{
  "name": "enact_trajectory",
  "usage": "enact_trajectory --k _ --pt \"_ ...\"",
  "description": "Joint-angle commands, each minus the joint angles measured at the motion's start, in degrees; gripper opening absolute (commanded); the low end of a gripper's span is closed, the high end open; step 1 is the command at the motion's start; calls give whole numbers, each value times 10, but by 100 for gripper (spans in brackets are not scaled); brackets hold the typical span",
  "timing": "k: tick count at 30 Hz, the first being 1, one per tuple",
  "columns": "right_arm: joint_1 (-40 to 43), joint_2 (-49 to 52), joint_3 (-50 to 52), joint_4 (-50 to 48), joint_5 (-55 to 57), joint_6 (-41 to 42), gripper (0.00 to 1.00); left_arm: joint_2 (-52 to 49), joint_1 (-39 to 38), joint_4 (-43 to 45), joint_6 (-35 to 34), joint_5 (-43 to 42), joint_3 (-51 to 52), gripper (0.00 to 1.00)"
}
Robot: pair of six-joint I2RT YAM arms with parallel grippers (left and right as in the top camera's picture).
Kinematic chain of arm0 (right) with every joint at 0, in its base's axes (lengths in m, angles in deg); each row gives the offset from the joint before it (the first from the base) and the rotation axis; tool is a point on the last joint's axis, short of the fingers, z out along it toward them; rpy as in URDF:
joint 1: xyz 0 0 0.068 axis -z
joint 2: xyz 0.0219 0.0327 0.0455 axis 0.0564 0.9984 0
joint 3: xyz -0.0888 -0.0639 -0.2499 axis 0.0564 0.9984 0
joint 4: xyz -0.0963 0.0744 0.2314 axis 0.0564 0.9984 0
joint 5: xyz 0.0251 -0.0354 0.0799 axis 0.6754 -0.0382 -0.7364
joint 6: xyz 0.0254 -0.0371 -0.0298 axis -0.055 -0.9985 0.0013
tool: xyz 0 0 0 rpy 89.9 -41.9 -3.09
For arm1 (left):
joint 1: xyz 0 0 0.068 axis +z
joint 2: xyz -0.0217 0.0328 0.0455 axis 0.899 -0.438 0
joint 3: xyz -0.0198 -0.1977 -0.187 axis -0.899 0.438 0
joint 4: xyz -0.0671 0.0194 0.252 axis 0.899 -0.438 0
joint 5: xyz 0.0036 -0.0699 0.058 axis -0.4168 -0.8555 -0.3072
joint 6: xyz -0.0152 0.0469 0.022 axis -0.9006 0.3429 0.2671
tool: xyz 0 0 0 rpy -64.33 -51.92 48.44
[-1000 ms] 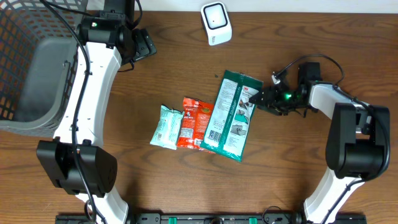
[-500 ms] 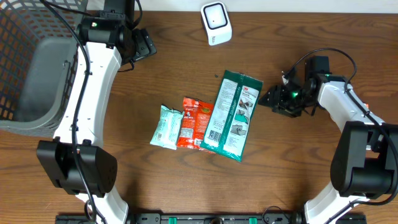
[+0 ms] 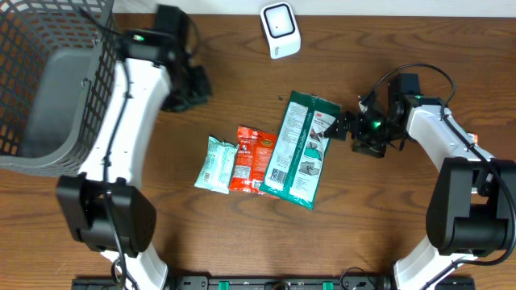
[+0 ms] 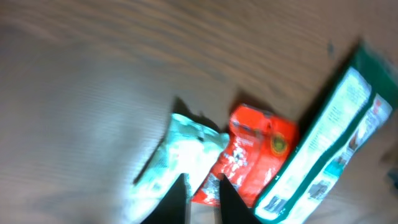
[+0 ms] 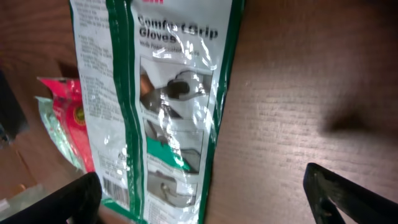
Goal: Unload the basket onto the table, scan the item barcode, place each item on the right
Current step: 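Bring the left gripper to the gloves pack's left edge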
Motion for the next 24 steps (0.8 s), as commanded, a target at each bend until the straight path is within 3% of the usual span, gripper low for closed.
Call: enact_trajectory --k 1,10,17,24 --pt "-6 -10 -9 15 7 -7 96 -2 -57 41 45 -34 62 8" --pt "-7 -10 2 20 32 -9 95 -8 -201 248 43 1 187 8" --pt "-11 -10 2 21 32 -30 95 -40 -272 302 23 103 194 8" --pt "-23 -10 2 16 32 -30 95 -71 -287 315 -19 228 194 8"
